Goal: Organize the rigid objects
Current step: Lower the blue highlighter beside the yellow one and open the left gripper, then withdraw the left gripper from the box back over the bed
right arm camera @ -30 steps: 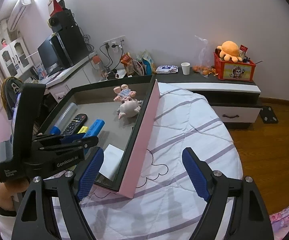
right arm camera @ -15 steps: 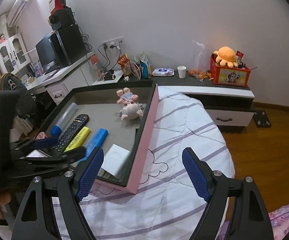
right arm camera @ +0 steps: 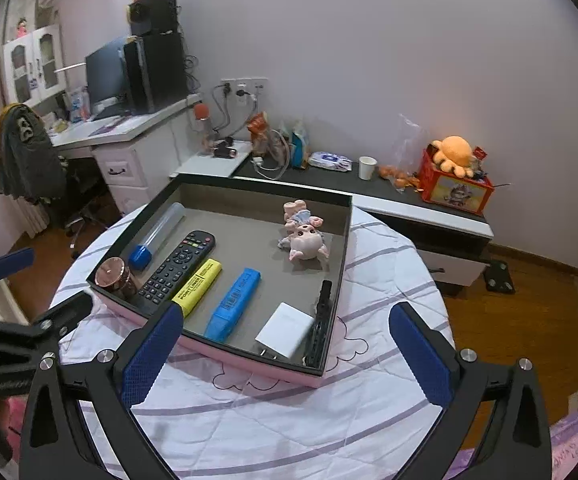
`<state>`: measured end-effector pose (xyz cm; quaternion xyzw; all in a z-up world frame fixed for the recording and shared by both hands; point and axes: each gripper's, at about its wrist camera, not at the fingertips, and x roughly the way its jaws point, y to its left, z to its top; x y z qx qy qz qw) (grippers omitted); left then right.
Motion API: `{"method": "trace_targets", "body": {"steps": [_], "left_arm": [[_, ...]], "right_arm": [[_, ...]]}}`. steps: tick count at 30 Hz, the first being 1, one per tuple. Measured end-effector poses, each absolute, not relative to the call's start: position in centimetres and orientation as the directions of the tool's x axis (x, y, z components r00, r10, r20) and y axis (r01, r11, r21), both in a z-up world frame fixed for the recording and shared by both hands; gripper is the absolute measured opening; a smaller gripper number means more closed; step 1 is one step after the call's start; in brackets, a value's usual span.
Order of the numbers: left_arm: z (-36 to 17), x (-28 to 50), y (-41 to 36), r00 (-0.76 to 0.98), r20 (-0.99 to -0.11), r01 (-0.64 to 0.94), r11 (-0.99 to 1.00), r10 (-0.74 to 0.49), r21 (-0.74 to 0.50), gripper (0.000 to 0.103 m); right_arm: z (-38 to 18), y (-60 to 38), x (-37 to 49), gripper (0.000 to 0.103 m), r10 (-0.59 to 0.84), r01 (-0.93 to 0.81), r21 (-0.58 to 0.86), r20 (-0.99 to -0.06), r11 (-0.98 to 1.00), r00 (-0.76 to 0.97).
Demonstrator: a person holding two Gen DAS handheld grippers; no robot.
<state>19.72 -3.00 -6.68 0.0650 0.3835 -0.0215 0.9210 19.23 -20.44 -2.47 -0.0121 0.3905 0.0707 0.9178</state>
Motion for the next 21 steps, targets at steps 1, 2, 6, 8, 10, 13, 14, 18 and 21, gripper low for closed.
{"method": "trace_targets", "body": {"steps": [1,2,6,8,10,13,14,18,21], "left_arm": [[-6.4,19.6,-3.0,0.711,-0.703,0.093,0.991,0.005,0.101,0.102],[-6.1,19.5,-2.9,0.715,-0.699,0.098,0.99,-0.002,0.097,0.102],[-5.1,19.3,-2.5,0.728,-0.684,0.115,0.992,-0.044,0.059,0.103],[-5.1,19.2,-2.4,0.723,-0.687,0.136,0.99,-0.076,0.033,0.103],[-5.1,19.2,-2.4,0.721,-0.688,0.14,0.99,-0.079,0.033,0.103],[-5.1,19.5,-2.3,0.718,-0.69,0.146,0.989,-0.089,0.025,0.103],[-5.1,19.6,-2.1,0.719,-0.69,0.145,0.989,-0.088,0.024,0.103],[-5.1,20.3,-1.7,0.717,-0.692,0.138,0.99,-0.089,0.016,0.103],[-5.1,20.7,-1.6,0.715,-0.693,0.138,0.99,-0.093,0.009,0.103]], "right_arm": [[-2.4,-20.2,19.2,0.103,0.113,-0.133,0.029,-0.72,0.991,0.685],[-2.2,-20.0,19.3,0.103,0.108,-0.128,0.028,-0.722,0.991,0.683],[-1.8,-18.7,19.2,0.103,0.082,-0.118,0.002,-0.728,0.993,0.681],[-1.7,-18.3,19.3,0.103,0.073,-0.115,-0.007,-0.732,0.993,0.677],[-1.7,-17.9,19.4,0.103,0.067,-0.111,-0.011,-0.736,0.994,0.673],[-2.0,-17.4,19.9,0.103,0.059,-0.109,-0.019,-0.749,0.994,0.66],[-2.1,-17.3,20.0,0.103,0.057,-0.107,-0.018,-0.752,0.994,0.657],[-2.3,-16.8,20.4,0.103,0.054,-0.106,-0.02,-0.758,0.994,0.65],[-2.2,-16.5,20.9,0.103,0.05,-0.105,-0.024,-0.762,0.994,0.645]]}}
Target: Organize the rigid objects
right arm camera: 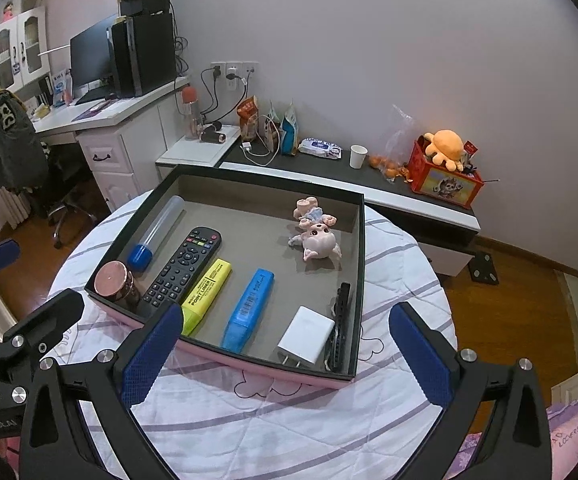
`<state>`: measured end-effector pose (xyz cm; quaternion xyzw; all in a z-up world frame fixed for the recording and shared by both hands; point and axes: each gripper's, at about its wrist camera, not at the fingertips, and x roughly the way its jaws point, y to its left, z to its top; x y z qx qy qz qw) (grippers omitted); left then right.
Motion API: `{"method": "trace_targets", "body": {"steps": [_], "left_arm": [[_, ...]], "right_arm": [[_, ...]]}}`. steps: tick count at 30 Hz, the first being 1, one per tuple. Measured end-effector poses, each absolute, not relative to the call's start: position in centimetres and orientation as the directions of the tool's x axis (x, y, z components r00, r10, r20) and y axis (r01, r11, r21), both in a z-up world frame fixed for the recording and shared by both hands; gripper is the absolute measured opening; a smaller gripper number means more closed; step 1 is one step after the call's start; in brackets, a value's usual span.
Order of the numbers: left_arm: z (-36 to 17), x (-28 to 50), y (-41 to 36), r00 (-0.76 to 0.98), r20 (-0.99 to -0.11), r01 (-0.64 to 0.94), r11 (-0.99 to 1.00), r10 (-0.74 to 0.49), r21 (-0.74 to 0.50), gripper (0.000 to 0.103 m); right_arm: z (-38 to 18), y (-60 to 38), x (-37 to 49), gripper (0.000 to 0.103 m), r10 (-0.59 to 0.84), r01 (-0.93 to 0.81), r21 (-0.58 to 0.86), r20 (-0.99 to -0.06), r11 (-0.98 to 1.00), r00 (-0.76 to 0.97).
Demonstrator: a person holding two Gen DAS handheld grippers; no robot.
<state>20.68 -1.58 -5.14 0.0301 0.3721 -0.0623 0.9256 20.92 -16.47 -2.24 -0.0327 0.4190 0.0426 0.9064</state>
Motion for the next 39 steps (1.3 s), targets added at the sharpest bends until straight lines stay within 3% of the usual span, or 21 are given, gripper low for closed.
{"method": "trace_targets", "body": {"steps": [24,31,39], "left_arm": [[-4.8,23.6,-4.1,0.708,-0.699,0.169,0.985,-0.099,0.032,0.103],[-2.9,20.7,-4.4,0.765,-0.638,0.159,0.986,-0.093,0.047,0.103],[0.3,13.8,-3.9,0.853,-0.516,0.131,0.989,-0.075,0.073,0.103]], "right_arm": [[-2.5,-18.3,24.5,0.103,0.042,-0.084,-0.014,-0.776,0.996,0.63],[-1.2,-18.7,22.8,0.103,0.062,-0.091,0.003,-0.75,0.996,0.658],[2.5,-18.6,17.3,0.103,0.063,-0.082,0.0,-0.641,0.997,0.765]]}}
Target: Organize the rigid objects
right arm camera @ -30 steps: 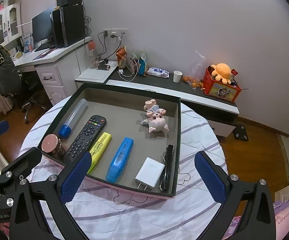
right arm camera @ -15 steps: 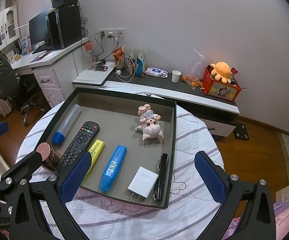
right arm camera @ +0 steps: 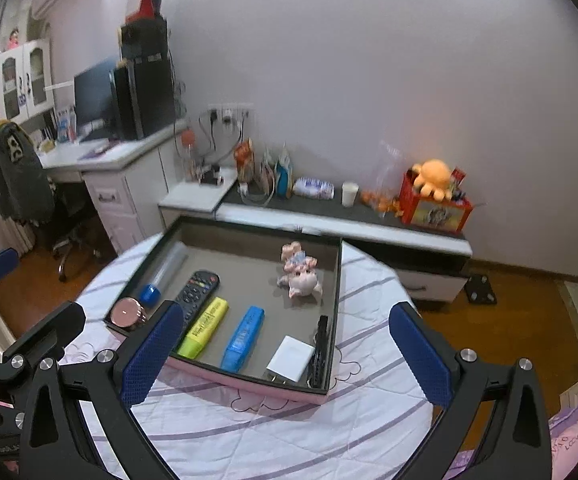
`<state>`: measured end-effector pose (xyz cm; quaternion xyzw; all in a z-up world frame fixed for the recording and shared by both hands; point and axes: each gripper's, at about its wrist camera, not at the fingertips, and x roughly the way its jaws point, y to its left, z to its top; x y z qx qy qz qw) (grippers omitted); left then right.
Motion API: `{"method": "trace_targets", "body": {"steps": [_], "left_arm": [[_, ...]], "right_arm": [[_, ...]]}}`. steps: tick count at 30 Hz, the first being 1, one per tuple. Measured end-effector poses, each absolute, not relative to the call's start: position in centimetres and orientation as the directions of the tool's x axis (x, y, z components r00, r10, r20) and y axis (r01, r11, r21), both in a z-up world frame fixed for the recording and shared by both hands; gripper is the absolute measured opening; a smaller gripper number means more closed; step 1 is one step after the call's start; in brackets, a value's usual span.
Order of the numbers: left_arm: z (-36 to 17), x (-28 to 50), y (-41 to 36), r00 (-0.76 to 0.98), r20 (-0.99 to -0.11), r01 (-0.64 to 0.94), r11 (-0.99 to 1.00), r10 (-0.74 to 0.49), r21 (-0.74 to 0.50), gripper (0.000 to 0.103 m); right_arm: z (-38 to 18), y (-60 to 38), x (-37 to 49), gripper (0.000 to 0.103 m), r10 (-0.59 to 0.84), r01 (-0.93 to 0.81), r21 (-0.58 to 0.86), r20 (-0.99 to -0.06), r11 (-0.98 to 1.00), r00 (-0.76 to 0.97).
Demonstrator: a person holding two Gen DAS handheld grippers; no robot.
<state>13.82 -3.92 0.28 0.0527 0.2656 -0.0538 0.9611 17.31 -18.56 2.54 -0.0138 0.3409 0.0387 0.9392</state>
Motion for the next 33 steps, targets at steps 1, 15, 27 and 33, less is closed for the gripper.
{"method": "trace_targets", "body": {"steps": [1,15,27,33], "left_arm": [[0.5,13.0,-3.9,0.861,-0.504,0.129,0.989,-0.074,0.074,0.103],[2.8,1.8,-2.5,0.926,-0.372,0.104,0.991,-0.065,0.084,0.103],[4.1,-1.9,-2.0,0.948,-0.315,0.087,0.992,-0.053,0.096,0.103],[4.6,-2.7,-1.8,0.953,-0.297,0.084,0.992,-0.052,0.094,0.103]], "right_arm": [[2.9,-18.4,16.4,0.103,0.059,-0.08,-0.005,-0.63,0.997,0.774],[6.3,-17.3,6.2,0.103,0.059,-0.076,-0.012,-0.512,0.997,0.857],[7.6,-16.2,2.4,0.103,0.045,-0.068,-0.033,-0.467,0.997,0.883],[8.2,-15.9,1.4,0.103,0.039,-0.065,-0.042,-0.45,0.997,0.892]]}}
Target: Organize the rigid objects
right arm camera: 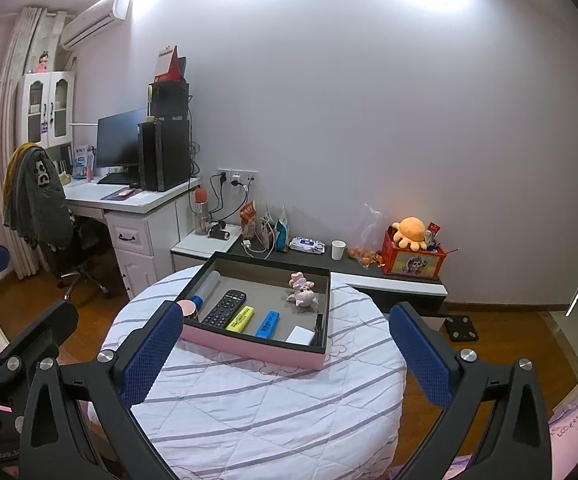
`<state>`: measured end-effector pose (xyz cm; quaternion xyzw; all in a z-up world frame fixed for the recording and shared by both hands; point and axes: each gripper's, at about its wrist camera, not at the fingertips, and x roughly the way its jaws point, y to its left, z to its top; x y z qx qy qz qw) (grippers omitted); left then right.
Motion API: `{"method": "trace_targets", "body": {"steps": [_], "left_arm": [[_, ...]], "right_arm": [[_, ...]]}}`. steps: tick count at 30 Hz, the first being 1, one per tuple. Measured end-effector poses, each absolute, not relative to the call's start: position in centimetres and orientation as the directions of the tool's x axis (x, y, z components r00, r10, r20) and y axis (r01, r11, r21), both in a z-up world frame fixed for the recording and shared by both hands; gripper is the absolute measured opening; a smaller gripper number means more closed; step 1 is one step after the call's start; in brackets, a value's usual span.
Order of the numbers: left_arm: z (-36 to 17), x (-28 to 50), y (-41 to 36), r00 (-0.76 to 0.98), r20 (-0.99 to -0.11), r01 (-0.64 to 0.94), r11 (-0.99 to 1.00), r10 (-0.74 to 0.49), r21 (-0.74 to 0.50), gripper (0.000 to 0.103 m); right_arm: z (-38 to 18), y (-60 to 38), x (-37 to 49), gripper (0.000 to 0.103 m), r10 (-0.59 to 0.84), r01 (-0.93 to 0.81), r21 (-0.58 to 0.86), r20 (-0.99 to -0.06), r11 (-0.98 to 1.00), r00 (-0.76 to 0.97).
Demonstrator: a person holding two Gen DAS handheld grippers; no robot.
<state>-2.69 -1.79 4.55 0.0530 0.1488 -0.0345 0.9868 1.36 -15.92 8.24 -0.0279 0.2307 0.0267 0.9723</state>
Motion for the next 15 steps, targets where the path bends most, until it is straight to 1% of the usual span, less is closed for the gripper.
{"method": "trace_targets", "body": {"steps": [15], "left_arm": [[4.87,-3.07,-1.62,0.956,-0.287,0.082,0.992,-0.052,0.095,0.103]], "right_arm": [[8.78,-15.95,0.95,0.103,0.04,-0.067,-0.046,-0.446,0.997,0.894]]}}
